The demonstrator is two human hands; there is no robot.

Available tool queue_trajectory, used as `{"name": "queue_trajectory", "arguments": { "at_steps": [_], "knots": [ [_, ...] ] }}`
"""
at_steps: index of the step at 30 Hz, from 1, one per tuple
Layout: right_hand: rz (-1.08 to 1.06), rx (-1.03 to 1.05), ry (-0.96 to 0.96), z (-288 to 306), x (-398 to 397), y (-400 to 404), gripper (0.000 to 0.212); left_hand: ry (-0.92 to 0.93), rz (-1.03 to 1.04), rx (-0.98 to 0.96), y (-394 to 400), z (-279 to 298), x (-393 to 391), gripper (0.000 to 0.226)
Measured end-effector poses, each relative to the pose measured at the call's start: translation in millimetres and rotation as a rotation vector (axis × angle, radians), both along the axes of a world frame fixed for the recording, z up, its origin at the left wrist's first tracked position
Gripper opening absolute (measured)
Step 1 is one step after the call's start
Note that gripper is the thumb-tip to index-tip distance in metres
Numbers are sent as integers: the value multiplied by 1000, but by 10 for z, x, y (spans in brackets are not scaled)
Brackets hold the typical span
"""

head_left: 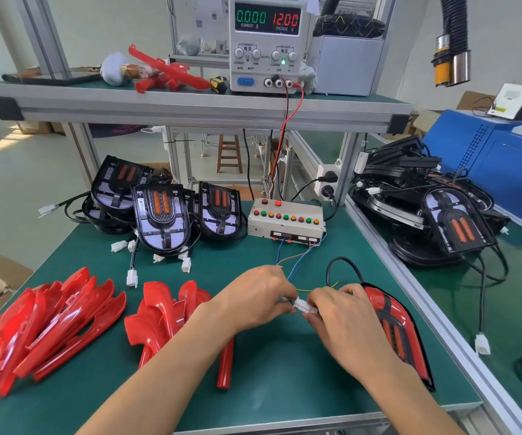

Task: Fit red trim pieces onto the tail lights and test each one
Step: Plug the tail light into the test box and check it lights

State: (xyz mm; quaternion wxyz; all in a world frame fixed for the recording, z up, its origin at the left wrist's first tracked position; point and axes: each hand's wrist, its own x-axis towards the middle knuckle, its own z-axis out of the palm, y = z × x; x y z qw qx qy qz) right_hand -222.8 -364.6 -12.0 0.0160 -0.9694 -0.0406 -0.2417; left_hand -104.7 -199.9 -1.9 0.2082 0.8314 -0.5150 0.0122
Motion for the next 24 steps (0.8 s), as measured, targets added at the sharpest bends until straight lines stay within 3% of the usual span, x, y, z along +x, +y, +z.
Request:
{"name": "queue_trajectory", "arguments": {
  "at_steps": [6, 24],
  "knots": [
    [86, 5, 36, 14, -8, -7, 23, -86, -88, 128, -29, 13, -9, 21],
    [126, -86, -9, -11, -6, 6, 31, -155, -180, -42, 26, -18, -83, 18]
  ]
}}
